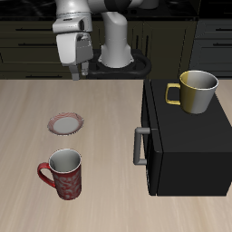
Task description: Open the microwave
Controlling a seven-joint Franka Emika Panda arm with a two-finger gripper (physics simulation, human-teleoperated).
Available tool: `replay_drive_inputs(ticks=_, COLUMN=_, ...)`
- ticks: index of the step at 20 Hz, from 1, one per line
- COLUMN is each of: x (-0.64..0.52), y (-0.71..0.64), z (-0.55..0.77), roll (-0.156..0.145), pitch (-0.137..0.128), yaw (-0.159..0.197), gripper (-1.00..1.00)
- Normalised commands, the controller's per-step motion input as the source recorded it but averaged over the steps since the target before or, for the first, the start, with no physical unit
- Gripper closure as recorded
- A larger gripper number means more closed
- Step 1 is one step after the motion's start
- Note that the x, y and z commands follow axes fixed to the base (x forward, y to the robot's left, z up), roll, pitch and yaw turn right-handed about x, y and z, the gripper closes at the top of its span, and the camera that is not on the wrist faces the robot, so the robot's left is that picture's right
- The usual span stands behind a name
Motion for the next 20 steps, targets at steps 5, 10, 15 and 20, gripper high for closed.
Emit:
replay_drive_inputs(ticks=5, x=0.11, y=0.06, z=-0.12, roll=0.001, pitch=0.008, yaw=-0.001, gripper=-1.0)
replay_drive_inputs(ticks=10, x=0.18, y=-0.01, z=0.06, roll=-0.033, pitch=-0.041, yaw=-0.063, gripper=-1.0)
replay_drive_inputs(ticks=15, x=0.24, y=0.02, z=0.11, roll=-0.024, pitch=-0.009, yaw=-0.003, gripper=-1.0)
replay_drive_inputs(ticks=20, x=0.2, y=0.08, z=0.24, roll=-0.02, pitch=-0.036, yaw=0.011, gripper=-1.0)
